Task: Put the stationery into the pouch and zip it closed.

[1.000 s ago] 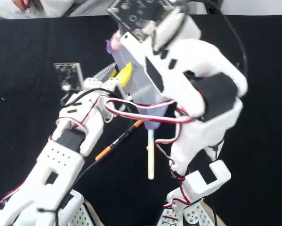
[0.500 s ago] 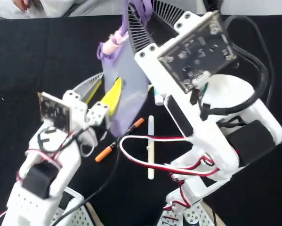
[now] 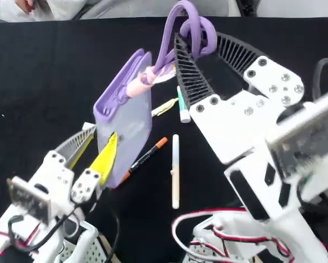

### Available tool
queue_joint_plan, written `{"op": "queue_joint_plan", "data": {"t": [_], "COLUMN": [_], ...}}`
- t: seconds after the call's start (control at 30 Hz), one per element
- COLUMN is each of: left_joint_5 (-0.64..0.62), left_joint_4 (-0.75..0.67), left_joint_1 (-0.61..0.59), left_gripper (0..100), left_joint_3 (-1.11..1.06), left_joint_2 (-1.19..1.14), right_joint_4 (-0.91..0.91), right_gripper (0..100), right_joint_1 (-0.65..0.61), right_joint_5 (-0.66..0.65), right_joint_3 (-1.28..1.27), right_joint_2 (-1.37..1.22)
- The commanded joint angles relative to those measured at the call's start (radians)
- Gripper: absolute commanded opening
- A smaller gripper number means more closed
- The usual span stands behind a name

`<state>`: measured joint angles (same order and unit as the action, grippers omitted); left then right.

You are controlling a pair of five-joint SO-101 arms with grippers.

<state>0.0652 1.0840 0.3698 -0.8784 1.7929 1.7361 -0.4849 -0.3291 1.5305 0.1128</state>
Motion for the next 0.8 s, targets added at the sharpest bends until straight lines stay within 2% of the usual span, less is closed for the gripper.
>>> {"op": "queue_joint_plan", "data": {"t": [0.0, 0.23, 0.33, 0.5, 0.77], "left_joint_5": [0.006, 0.035, 0.086, 0.095, 0.095], "left_joint_4": [0.084, 0.224, 0.281, 0.321, 0.328], "left_joint_1": [0.005, 0.012, 0.013, 0.013, 0.013], "left_gripper": [3, 3, 3, 3, 3], "left_joint_3": [0.067, 0.182, 0.246, 0.309, 0.323], "left_joint_2": [0.029, 0.029, 0.028, 0.028, 0.028], "right_joint_4": [0.006, -0.021, -0.078, -0.180, -0.290], "right_gripper": [1.1, 1.1, 1.1, 1.1, 1.1], "right_joint_1": [-0.009, 0.011, 0.097, 0.236, 0.354], "right_joint_5": [0.014, 0.008, 0.008, 0.012, 0.008], "right_joint_3": [-0.133, -0.240, -0.265, -0.351, -0.390], "right_joint_2": [0.039, 0.038, 0.021, -0.048, -0.148]}}
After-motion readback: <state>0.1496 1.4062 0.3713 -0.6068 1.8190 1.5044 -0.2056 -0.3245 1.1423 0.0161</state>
